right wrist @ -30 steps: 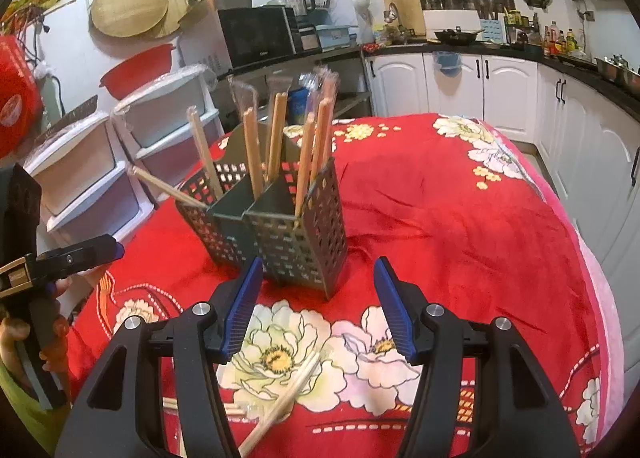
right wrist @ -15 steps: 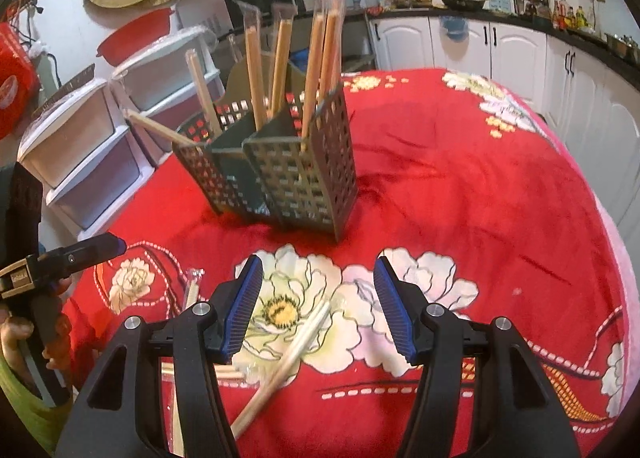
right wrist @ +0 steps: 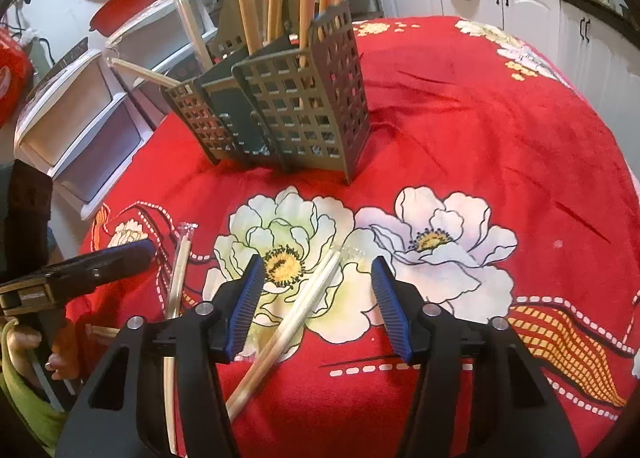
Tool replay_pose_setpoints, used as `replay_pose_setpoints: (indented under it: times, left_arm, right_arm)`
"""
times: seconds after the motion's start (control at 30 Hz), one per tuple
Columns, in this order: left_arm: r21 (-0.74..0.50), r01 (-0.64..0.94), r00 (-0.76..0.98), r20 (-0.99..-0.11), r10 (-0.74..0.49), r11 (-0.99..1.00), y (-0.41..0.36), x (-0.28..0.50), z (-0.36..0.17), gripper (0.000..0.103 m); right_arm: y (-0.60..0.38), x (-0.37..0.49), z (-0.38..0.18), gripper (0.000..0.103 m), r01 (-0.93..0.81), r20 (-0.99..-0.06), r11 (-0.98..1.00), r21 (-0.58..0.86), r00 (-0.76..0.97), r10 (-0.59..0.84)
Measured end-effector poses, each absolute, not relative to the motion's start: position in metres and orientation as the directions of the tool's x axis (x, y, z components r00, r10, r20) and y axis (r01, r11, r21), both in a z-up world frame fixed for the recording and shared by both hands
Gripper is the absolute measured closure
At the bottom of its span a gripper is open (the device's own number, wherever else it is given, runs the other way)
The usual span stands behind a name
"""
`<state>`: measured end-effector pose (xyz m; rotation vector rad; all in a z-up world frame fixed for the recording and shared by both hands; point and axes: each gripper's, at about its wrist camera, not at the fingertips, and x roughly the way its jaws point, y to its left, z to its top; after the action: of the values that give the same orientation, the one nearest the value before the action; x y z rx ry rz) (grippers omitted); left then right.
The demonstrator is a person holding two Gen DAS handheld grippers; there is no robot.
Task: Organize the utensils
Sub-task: 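Move both open tools back down to the wrapped chopsticks on the table, then close the left tool on a wrapped chopstick while the right tool grasps another, then lift the left tool's chopstick over the grey caddy while the right tool carries its own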
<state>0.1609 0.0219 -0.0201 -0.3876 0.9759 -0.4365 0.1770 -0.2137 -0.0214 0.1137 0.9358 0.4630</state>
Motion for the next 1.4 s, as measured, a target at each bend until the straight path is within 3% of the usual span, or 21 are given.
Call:
replay_pose_setpoints:
  times: [0.1,0.47,0.57,0.7,0.83,0.97,1.4]
  left_arm:
    - [-0.503,0.169,0.466,-0.717,-0.519,0.847,0.02,0.164,-0.028,0.06]
    - [-0.499,0.143,0.468,-0.727,-0.502,0.855,0.016,0.184,-0.04,0.06]
    - [-0.477,0.147,0.477,-0.734,-0.484,0.867,0.013,0.188,-0.039,0.061]
    - [-0.422,0.139,0.499,-0.752,-0.431,0.896,0.008,0.195,-0.038,0.074]
    - [-0.375,0.129,0.512,-0.768,-0.385,0.918,0.005,0.202,-0.036,0.089]
    - [-0.387,0.119,0.514,-0.764,-0.391,0.914,0.01,0.208,-0.034,0.098]
    - [-0.419,0.195,0.632,-0.638,-0.441,0.887,0.016,0.2,0.035,0.102]
  right_arm:
    - [-0.212,0.18,-0.027,0.06,-0.338,-0.761,0.891,0.303,0.477,0.44]
    - [-0.199,0.198,-0.042,0.07,-0.337,-0.789,0.896,0.289,0.446,0.422]
    - [-0.194,0.203,-0.042,0.08,-0.347,-0.792,0.902,0.256,0.46,0.402]
    - [-0.195,0.211,-0.043,0.09,-0.346,-0.783,0.901,0.261,0.47,0.407]
    - [-0.199,0.217,-0.042,0.093,-0.338,-0.766,0.892,0.3,0.471,0.437]
    - [-0.203,0.216,-0.033,0.095,-0.343,-0.736,0.881,0.325,0.494,0.463]
    - [-0.219,0.204,0.025,0.097,-0.373,-0.619,0.874,0.31,0.619,0.484]
